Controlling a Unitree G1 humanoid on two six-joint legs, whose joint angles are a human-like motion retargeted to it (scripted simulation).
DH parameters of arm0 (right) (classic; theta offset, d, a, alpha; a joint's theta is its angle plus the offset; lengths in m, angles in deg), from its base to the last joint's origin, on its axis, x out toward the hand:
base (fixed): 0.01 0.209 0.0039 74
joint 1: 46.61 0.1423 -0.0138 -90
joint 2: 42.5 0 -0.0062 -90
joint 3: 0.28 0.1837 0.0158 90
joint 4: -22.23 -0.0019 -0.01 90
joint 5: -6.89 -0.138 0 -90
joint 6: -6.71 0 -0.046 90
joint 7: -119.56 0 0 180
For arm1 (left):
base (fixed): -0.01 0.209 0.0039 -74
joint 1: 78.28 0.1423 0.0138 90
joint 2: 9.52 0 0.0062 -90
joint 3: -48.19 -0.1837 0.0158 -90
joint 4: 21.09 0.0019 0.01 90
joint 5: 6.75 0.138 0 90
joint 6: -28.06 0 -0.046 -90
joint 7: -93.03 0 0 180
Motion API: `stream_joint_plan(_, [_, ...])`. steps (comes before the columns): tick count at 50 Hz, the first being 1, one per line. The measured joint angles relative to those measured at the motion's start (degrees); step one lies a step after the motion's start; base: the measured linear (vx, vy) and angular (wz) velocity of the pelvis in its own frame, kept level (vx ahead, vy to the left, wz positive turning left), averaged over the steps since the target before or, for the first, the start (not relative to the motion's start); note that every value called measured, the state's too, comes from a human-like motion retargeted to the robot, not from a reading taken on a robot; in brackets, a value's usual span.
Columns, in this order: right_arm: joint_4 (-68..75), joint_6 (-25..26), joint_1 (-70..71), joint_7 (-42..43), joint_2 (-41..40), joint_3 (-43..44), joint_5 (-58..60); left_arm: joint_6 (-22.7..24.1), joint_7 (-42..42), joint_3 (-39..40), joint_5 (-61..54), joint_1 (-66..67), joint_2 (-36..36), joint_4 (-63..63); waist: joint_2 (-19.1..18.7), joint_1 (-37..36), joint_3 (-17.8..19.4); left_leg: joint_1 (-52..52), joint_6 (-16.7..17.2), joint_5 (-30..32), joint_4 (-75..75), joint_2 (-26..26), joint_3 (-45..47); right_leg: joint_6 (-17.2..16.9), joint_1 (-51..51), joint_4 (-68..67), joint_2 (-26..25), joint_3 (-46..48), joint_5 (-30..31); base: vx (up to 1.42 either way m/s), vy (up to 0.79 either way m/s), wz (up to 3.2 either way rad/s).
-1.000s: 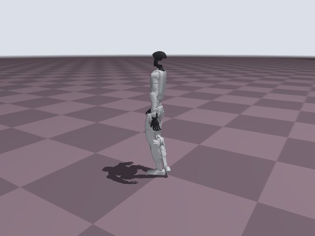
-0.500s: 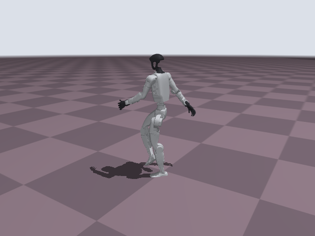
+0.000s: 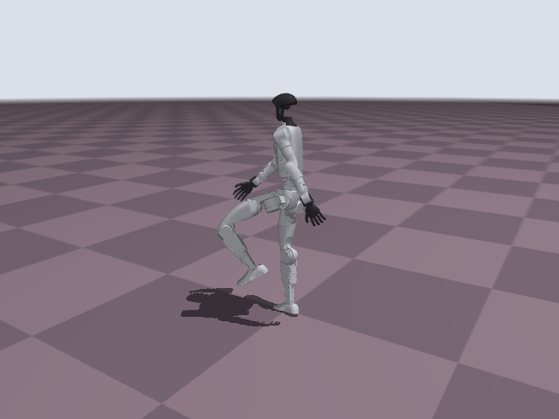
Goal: In place motions
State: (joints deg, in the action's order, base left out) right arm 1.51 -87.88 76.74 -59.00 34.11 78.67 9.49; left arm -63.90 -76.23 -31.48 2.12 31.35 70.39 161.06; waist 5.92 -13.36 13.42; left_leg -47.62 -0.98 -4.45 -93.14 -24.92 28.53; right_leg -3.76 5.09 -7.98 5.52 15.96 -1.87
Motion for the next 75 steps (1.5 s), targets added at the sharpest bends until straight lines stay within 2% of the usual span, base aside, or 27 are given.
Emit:
stream_joint_plan(3, [-6.8, -1.6, 5.6, -1.4, -0.2, 0.8, 1.8, -0.8, 1.5, -1.5, 4.5, 4.6, 0.9, 4.0, 3.1, -8.7, 2.2, -10.3, -5.9, -6.3, -4.4, -2.4, 4.1, 2.2, -1.9, -0.8, 3.3, -4.6, 1.1, 0.02, 0.00, -1.33])
stream_joint_plan(5, [-10.5, -2.7, 9.2, -1.0, 0.9, 0.4, 4.8, -1.5, 2.2, -1.5, 7.2, 6.6, 1.2, 5.2, 4.9, -11.7, 4.1, -13.5, -9.5, -9.0, -3.3, -1.8, 7.6, 3.1, -3.6, -2.3, 5.7, -5.9, 1.3, -0.05, 0.03, -0.54])
stream_joint_plan(8, [-13.4, -3.1, 12.8, 3.5, 1.8, -0.2, 9.4, -2.4, 1.8, -0.2, 8.9, 8.8, 2.0, 5.2, 6.8, -13.6, 4.5, -14.3, -10.9, -10.2, -1.6, -0.6, 10.1, 3.6, -6.0, -5.0, 7.6, -6.9, 0.8, 0.08, 0.04, 0.07])
stream_joint_plan(10, [-14.1, -3.5, 14.0, 5.9, 1.6, -0.5, 10.6, -2.1, 1.8, 1.1, 8.2, 8.8, 2.3, 5.2, 7.0, -13.2, 4.0, -12.1, -9.8, -9.4, -1.2, -0.1, 9.9, 3.6, -5.8, -5.2, 7.1, -6.8, 0.5, 0.03, -0.04, 0.43])
stream_joint_plan(13, [-13.6, -4.2, 13.9, 6.1, 1.1, 0.2, 9.8, -1.7, 2.7, 2.4, 6.7, 7.0, 2.4, 3.7, 5.2, -10.8, 2.4, -5.6, -4.6, -5.8, 0.6, 1.6, 7.1, 3.5, -3.4, -2.6, 4.8, -4.2, 0.3, -0.04, -0.02, 0.81])
stream_joint_plan(18, [-11.3, -5.4, 7.5, 3.7, -0.8, 0.5, 7.7, -0.9, 2.6, 2.9, 4.5, 3.6, 2.3, 1.0, 3.2, -3.7, -5.9, 8.7, 5.2, 2.3, 13.2, 7.3, 1.8, 1.4, -1.1, 3.4, 2.0, 1.7, 0.3, 0.07, 0.07, 1.00])
stream_joint_plan(22, [-9.8, -6.0, 0.3, 3.7, -1.0, -1.8, 7.1, 0.1, 2.5, 2.5, 4.0, 0.7, 2.2, -1.0, 2.2, 4.8, -12.9, 21.3, 6.1, 6.3, 35.9, 18.3, -3.1, -1.6, -0.2, 6.8, 1.6, 5.6, 0.0, 0.11, 0.13, 1.04])
stream_joint_plan(25, [-9.1, -6.9, -5.6, 4.5, -0.2, -3.0, 6.6, 0.5, 1.4, 1.5, 3.5, -1.5, 2.3, -2.4, 1.0, 8.7, -16.9, 30.8, 6.2, 6.9, 55.0, 23.9, -6.3, -3.1, -0.8, 7.6, 0.9, 7.4, -0.1, 0.16, 0.10, 0.45])
stream_joint_plan(27, [-8.5, -6.8, -9.3, 4.4, 0.6, -2.8, 6.2, 0.5, 0.5, -0.5, 2.6, -3.6, 3.0, -3.2, -0.1, 9.8, -17.9, 37.0, 8.7, -0.1, 67.9, 27.5, -9.0, -3.5, -1.1, 7.3, -0.4, 8.3, 0.0, 0.16, 0.12, 0.23])
stream_joint_plan(28, [-8.4, -6.8, -11.2, 4.2, 1.3, -2.6, 6.1, 0.5, -0.1, -2.1, 2.3, -5.0, 3.5, -3.6, -0.4, 10.4, -17.8, 40.6, 7.7, -5.2, 73.0, 28.1, -6.5, -3.6, -1.0, 7.0, -0.7, 9.1, 0.0, 0.17, 0.20, 0.32])
stream_joint_plan(30, [-7.9, -6.5, -15.0, 3.6, 3.1, -2.1, 6.2, 0.4, -1.0, -6.1, 2.8, -8.4, 4.6, -4.2, -0.8, 11.3, -17.5, 45.9, 3.7, -11.4, 81.4, 28.5, -0.6, -4.1, -0.3, 6.3, -0.8, 10.6, 0.0, 0.12, 0.20, 0.49])
stream_joint_plan(32, [-6.7, -5.8, -19.6, 3.0, 5.2, -0.9, 7.6, 0.0, -0.7, -10.3, 5.2, -12.8, 5.6, -4.6, -1.5, 13.7, -17.5, 47.0, 4.5, -11.0, 84.6, 28.8, -4.7, -5.0, 0.3, 5.0, -0.6, 13.4, -0.1, 0.11, 0.25, 0.92])
stream_joint_plan(35, [-1.1, -4.0, -26.2, 2.9, 6.9, 1.8, 9.2, -0.4, 0.5, -14.7, 9.3, -19.3, 6.3, -5.7, -1.2, 15.1, -17.2, 46.7, 3.1, -10.7, 86.3, 29.9, -6.5, -6.3, -0.7, 0.7, 0.9, 14.4, 2.0, 0.06, 0.18, 0.66])
stream_joint_plan(37, [6.2, -3.6, -29.2, 2.5, 7.5, 6.1, 9.7, -0.2, 1.2, -16.1, 9.2, -23.1, 5.7, -7.5, -1.7, 14.9, -16.3, 47.3, 3.2, -11.4, 86.8, 30.0, -8.3, -7.3, -2.0, -5.2, 1.1, 15.5, 8.4, 0.06, 0.25, 0.29])
stream_joint_plan(39, [13.7, -2.0, -32.0, 0.3, 8.5, 9.2, 9.4, -0.4, 1.6, -16.3, 5.9, -27.0, 5.0, -9.6, -3.7, 14.9, -15.5, 47.3, 3.6, -12.2, 86.5, 27.5, -8.8, -8.0, -6.8, -16.6, 2.3, 16.0, 16.9, 0.11, 0.19, 0.01])
stream_joint_plan(40, [17.4, -0.7, -33.4, -1.5, 9.3, 10.5, 9.4, -0.5, 1.4, -16.2, 3.6, -28.9, 4.6, -11.0, -4.6, 15.2, -15.2, 47.4, 3.6, -12.6, 86.5, 26.5, -8.8, -7.1, -10.3, -23.6, 2.9, 15.9, 20.2, 0.18, 0.19, -0.13])
stream_joint_plan(43, [23.7, 1.8, -37.5, -4.7, 11.8, 13.3, 9.4, 1.1, -1.5, -14.8, -3.3, -35.3, 5.2, -17.9, -6.6, 19.2, -11.9, 49.0, 2.0, -12.8, 87.7, 24.9, -7.3, -5.2, -24.2, -49.5, 5.2, 11.6, 17.5, 0.00, 0.24, 0.07])
stream_joint_plan(47, [28.1, 4.1, -40.8, -6.5, 15.5, 17.0, 9.8, 3.4, -7.5, -12.2, -5.5, -43.9, 8.4, -31.6, -9.8, 32.2, -5.7, 48.8, -0.9, -10.8, 88.5, 22.0, -7.5, -2.8, -43.9, -74.6, 10.5, 10.8, 13.1, -0.25, 0.30, 1.25])
stream_joint_plan(51, [28.1, 8.5, -46.7, -6.3, 18.6, 20.5, 8.9, 5.8, -9.5, -10.6, -7.8, -47.9, 10.8, -44.5, -10.7, 40.6, -1.5, 50.0, -1.3, -7.8, 88.9, 17.6, -0.4, 4.4, -58.5, -82.0, 10.0, 13.3, 7.9, 0.00, 0.15, 0.78])
stream_joint_plan(53, [28.1, 10.9, -49.7, -5.7, 19.4, 22.2, 7.3, 6.8, -10.7, -10.4, -8.8, -48.7, 10.9, -48.3, -11.1, 42.2, -1.3, 49.4, -1.1, -7.0, 87.7, 15.9, -0.1, 7.6, -62.2, -80.9, 8.7, 15.0, 6.7, 0.14, -0.09, 0.12])
stream_joint_plan(55, [28.1, 12.8, -52.0, -4.5, 19.6, 24.1, 4.6, 7.7, -11.7, -10.9, -10.2, -48.9, 10.8, -50.4, -11.3, 42.2, -2.0, 48.6, -1.3, -6.9, 86.3, 15.7, -1.4, 9.3, -63.2, -78.5, 7.8, 16.0, 6.2, 0.14, -0.13, -0.10])
stream_joint_plan(58, [28.1, 12.9, -52.6, -2.8, 18.6, 26.2, -0.2, 8.2, -10.9, -12.0, -11.4, -48.3, 10.2, -50.8, -10.1, 39.4, -3.4, 49.0, -1.6, -7.5, 85.7, 17.9, -1.9, 8.2, -58.8, -74.5, 6.7, 15.6, 7.1, 0.10, -0.10, -0.57])
stream_joint_plan(63, [28.1, 9.2, -47.6, -5.7, 16.1, 25.8, -1.9, 8.2, -6.3, -13.2, -9.8, -42.8, 8.8, -46.9, -8.3, 34.3, -6.9, 51.2, -0.8, -8.8, 87.7, 21.5, 0.7, 1.1, -42.9, -65.2, 6.9, 14.2, 11.2, 0.13, -0.08, -0.74])
stream_joint_plan(65, [26.7, 7.3, -44.8, -7.8, 15.0, 24.1, -1.2, 7.7, -4.6, -13.8, -9.4, -39.7, 7.4, -44.1, -7.8, 31.7, -8.1, 52.3, -0.1, -9.2, 88.8, 22.5, 2.4, -0.6, -35.2, -60.0, 8.0, 13.8, 13.2, 0.11, -0.06, -0.87])
stream_joint_plan(69, [17.5, 4.6, -40.6, -8.9, 13.0, 17.7, 3.0, 6.5, 0.0, -14.0, -9.3, -32.4, 4.5, -36.8, -7.5, 27.5, -10.4, 53.0, 1.7, -10.0, 89.9, 23.4, 4.1, -1.5, -19.9, -42.2, 7.0, 13.4, 17.5, 0.07, -0.11, -0.71])
stream_joint_plan(73, [10.6, 3.2, -36.5, -7.2, 12.4, 10.5, 10.0, 3.8, 3.4, -12.2, -6.7, -24.3, 1.4, -28.3, -5.0, 23.5, -14.1, 52.9, 2.8, -10.5, 91.0, 27.2, 4.8, -5.6, -8.2, -15.2, 2.3, 3.8, 21.7, 0.10, -0.18, -0.56])
stream_joint_plan(75, [8.0, 2.9, -34.1, -6.3, 12.4, 7.6, 12.2, 2.8, 4.3, -11.1, -6.2, -21.0, 0.2, -24.5, -2.9, 20.7, -15.5, 52.7, 3.1, -10.8, 91.2, 29.9, 6.1, -8.2, -3.5, -3.4, 1.8, -1.4, 13.0, 0.01, -0.14, -0.95])
